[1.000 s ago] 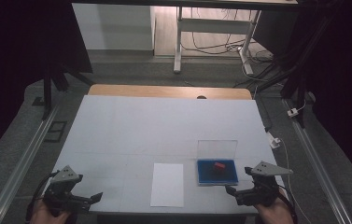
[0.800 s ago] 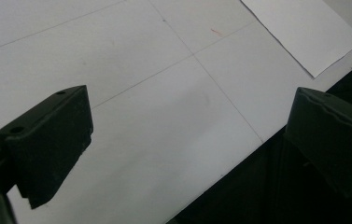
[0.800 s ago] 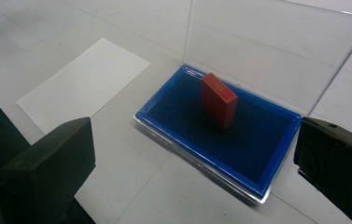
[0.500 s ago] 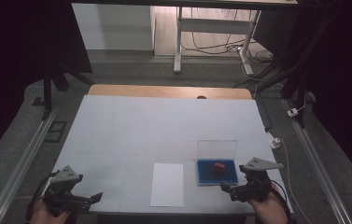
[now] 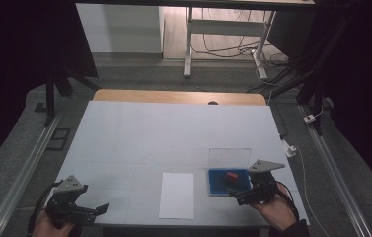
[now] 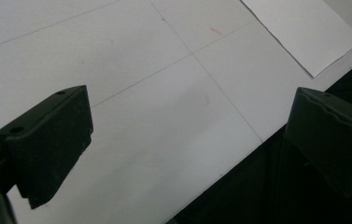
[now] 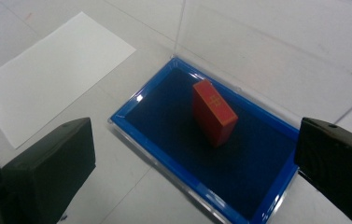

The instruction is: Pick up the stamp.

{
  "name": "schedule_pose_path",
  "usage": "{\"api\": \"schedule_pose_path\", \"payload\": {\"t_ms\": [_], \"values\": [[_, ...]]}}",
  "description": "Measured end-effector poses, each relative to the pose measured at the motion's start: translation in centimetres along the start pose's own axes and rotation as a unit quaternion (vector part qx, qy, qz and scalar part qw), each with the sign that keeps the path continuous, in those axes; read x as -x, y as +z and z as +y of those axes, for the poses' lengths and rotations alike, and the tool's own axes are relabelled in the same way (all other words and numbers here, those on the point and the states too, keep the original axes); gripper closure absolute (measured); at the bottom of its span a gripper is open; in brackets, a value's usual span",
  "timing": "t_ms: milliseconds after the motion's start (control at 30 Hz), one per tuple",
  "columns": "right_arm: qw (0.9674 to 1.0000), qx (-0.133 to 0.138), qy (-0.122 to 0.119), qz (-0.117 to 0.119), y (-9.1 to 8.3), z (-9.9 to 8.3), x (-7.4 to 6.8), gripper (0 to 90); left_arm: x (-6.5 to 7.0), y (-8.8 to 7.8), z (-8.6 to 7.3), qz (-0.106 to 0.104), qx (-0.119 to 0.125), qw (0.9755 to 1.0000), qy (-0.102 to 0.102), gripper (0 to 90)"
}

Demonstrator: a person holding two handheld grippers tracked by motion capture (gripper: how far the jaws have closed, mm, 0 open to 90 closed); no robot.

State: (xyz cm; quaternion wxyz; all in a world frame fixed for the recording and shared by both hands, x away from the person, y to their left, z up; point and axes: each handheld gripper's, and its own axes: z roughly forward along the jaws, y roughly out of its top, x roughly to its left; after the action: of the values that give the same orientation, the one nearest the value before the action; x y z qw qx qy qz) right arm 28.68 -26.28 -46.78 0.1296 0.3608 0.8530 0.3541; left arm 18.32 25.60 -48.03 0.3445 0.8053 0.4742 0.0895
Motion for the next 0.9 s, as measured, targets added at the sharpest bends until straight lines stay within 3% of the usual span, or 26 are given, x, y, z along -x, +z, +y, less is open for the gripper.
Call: {"api": "schedule_pose_path", "payload": {"t_ms": [433,600,800,833,900], "values": [[0.9990,-0.034,-0.022,0.020,1.9,0.7,1.1,0.0,0.0,0.1,0.0,-0.001,-0.002,1.0000,-0.001,1.3],[0.9987,-0.039,-0.030,0.014,2.6,1.0,1.5,0.0,-0.1,0.1,0.0,-0.001,-0.002,1.0000,-0.002,1.3],[0.9982,-0.035,-0.038,0.031,2.9,1.4,2.2,13.4,-0.1,0.1,0.1,-0.002,-0.005,1.0000,-0.002,1.4],[0.9971,-0.042,-0.048,0.041,2.9,1.5,2.3,22.0,-0.1,0.1,0.1,-0.002,-0.005,1.0000,-0.002,1.4],[0.9957,-0.053,-0.063,0.043,3.1,1.6,2.3,29.5,-0.1,0.1,0.1,-0.002,-0.006,1.0000,-0.002,1.4]]}}
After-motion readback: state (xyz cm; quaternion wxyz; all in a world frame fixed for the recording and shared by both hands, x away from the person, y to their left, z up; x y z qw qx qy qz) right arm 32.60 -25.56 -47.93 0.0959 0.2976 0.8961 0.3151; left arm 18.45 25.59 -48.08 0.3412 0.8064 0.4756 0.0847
